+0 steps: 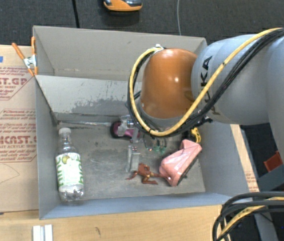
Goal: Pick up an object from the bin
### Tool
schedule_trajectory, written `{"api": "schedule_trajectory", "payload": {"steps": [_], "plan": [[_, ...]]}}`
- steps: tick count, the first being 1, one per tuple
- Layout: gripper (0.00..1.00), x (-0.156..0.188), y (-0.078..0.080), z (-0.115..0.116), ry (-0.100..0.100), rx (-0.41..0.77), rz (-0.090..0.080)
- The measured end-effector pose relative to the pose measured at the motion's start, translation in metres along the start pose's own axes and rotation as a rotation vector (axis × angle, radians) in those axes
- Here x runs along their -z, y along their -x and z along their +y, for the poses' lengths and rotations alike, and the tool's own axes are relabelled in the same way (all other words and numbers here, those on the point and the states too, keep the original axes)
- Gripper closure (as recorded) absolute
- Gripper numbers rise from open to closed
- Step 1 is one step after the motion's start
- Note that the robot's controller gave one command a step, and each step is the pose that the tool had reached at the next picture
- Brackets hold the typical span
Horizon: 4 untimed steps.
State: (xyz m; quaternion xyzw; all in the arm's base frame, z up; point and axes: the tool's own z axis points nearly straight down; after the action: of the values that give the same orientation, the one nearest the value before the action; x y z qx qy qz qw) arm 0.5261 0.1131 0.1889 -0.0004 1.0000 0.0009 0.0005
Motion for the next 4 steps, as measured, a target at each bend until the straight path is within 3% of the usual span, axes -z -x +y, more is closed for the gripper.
{"api": "schedule_trajectory", "payload": {"steps": [1, 2, 3, 4], "plan": [[0.0, 0.0, 0.0, 0.0, 0.0, 0.0, 0.0], [0.0, -0.017, -0.007, -0.039, -0.001, 0.081, -0.002], [0.0, -0.046, 0.016, -0.06, -0.001, 0.028, -0.002], [0.0, -0.07, -0.005, -0.077, -0.002, 0.131, -0.002]]}}
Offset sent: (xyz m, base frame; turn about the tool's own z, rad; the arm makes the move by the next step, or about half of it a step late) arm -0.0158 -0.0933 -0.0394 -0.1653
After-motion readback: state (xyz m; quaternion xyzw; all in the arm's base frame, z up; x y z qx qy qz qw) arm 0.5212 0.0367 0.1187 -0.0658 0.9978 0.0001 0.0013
